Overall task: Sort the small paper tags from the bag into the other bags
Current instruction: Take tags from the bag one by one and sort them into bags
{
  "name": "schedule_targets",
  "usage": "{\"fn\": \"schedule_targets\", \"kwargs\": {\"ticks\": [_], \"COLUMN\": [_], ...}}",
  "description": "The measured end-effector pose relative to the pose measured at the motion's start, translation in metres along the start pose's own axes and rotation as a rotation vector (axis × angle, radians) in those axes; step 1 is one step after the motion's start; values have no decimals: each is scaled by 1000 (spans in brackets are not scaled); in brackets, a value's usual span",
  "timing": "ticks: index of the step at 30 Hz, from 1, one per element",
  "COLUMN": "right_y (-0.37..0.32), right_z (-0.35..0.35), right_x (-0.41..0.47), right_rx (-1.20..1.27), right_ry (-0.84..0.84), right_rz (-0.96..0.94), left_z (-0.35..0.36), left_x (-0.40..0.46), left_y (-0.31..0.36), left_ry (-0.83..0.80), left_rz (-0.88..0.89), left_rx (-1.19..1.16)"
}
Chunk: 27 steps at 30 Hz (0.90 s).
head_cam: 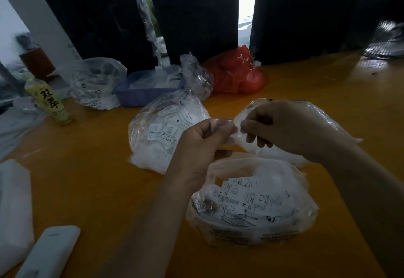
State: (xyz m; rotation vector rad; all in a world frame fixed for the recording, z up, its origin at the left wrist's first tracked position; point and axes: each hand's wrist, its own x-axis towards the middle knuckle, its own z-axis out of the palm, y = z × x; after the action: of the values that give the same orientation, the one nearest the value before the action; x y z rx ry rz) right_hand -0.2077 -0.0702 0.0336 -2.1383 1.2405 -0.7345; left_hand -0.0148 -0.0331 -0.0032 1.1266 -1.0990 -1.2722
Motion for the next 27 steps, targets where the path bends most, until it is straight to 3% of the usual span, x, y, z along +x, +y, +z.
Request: {"fn": "schedule_targets", "kwargs": {"ticks": [7,11,13,21,27], "right_y": [4,15,21,29,28], "right_z": [8,34,52,61,58], "right_x": [4,7,5,10,5], "right_rx": [-222,-541,-655,-720,-744], "right_ry": [-25,-425,-505,-453,-555], "right_rz": [37,111,133,119,118], "left_z": [-9,-13,-12,-12,-13], "left_x": [3,6,6,6,7], "left_y": [0,-1,0,1,0], "left_ry": [69,117,101,73,62], "left_rz": [-34,-55,-62,-89,-91], "left_rx": [-35,-114,-145,-242,-312]}}
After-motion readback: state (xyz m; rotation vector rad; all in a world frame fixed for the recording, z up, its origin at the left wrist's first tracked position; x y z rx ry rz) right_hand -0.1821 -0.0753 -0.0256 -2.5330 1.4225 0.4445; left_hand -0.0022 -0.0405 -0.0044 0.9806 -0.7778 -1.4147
